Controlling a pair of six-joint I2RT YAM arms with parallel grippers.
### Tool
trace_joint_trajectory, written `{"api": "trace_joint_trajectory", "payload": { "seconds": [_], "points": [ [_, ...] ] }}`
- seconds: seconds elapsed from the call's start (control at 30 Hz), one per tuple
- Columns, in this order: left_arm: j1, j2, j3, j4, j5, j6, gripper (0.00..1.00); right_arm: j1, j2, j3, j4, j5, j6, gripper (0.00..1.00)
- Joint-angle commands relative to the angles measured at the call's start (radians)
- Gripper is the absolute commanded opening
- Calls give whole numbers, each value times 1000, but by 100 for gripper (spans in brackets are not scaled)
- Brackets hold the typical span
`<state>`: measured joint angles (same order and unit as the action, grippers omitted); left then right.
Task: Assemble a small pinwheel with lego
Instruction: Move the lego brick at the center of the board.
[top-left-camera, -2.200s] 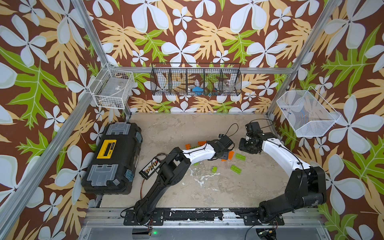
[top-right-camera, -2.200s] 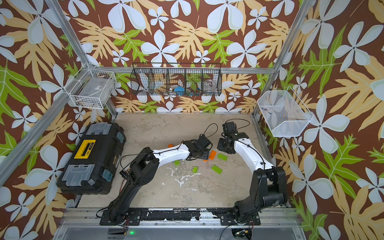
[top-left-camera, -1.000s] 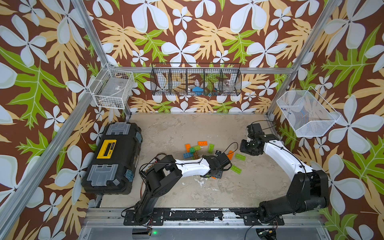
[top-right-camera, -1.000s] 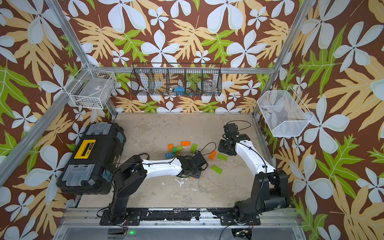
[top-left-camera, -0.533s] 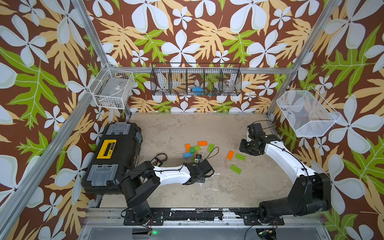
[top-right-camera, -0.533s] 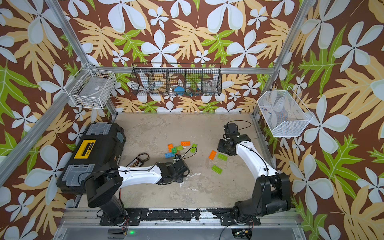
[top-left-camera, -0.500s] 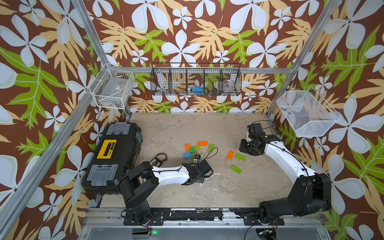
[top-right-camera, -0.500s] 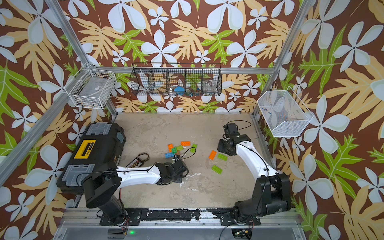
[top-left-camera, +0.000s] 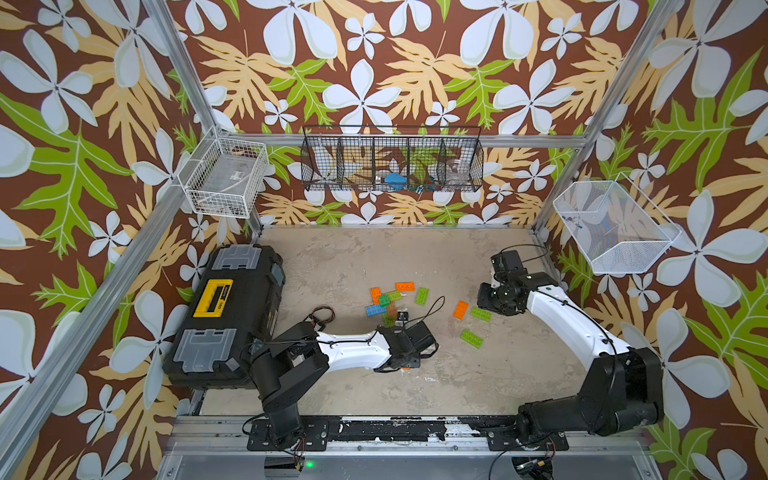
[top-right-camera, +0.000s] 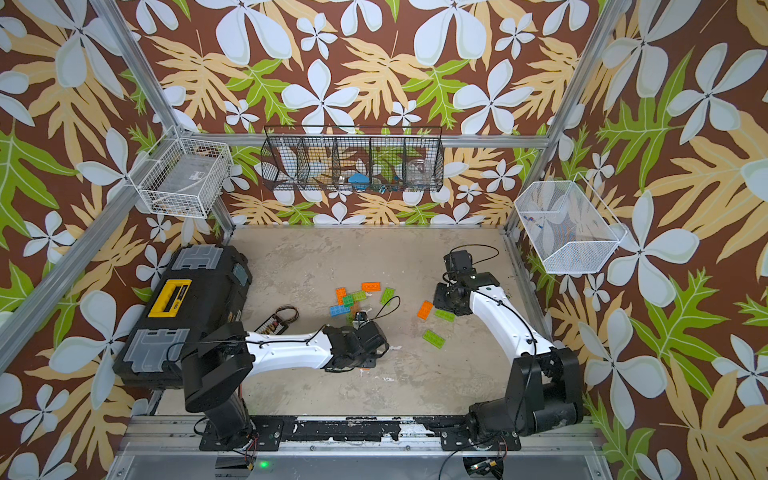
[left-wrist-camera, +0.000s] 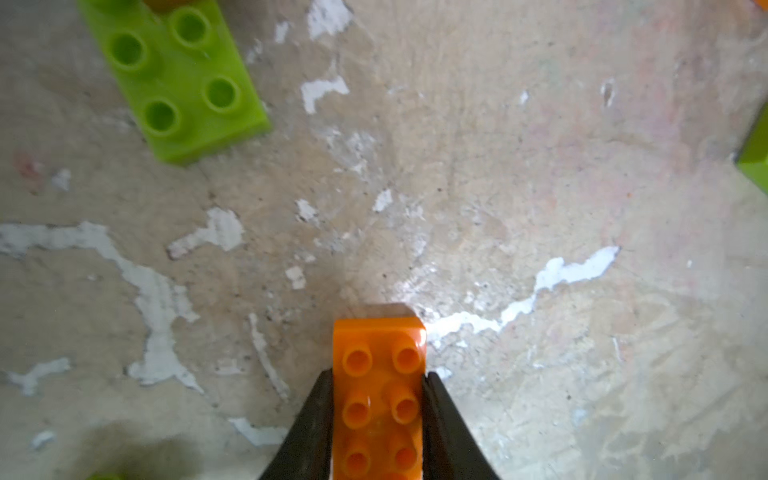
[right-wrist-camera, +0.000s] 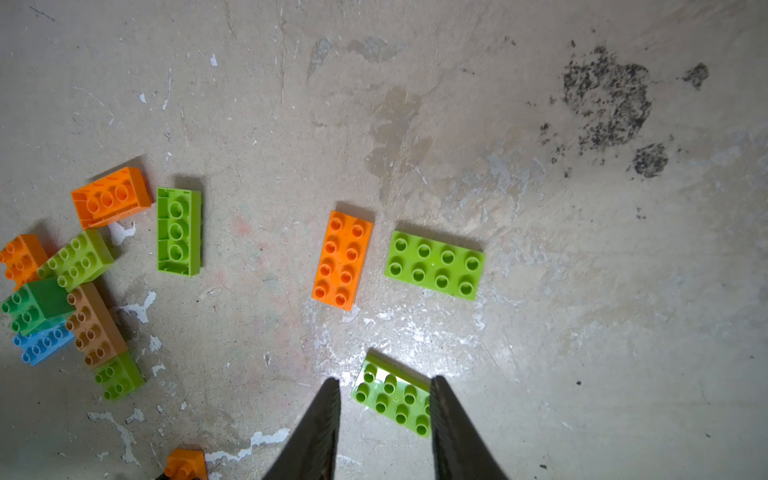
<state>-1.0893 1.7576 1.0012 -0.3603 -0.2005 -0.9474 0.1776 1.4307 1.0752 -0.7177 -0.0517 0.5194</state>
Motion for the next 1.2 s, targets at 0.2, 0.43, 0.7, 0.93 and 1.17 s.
{"api": "trace_joint_trajectory", "payload": {
  "seconds": [0.2,0.43,0.7,0.93,1.17],
  "points": [
    [-7,-49,-14,47,119,-47,57,51,42,13,30,5,3,41],
    [-6,-73,-36,135,213,-31,57,97,116,57,39,12,25,41],
    [47,-226,-130,158,185,-16,58,210,240,170,26,41,42,43],
    [231,-421,-251,171,206,57,63,311,475,393,-3,113,109,49],
    [299,-514,-282,136,209,110,64,327,692,645,-96,186,122,66]
  ]
}}
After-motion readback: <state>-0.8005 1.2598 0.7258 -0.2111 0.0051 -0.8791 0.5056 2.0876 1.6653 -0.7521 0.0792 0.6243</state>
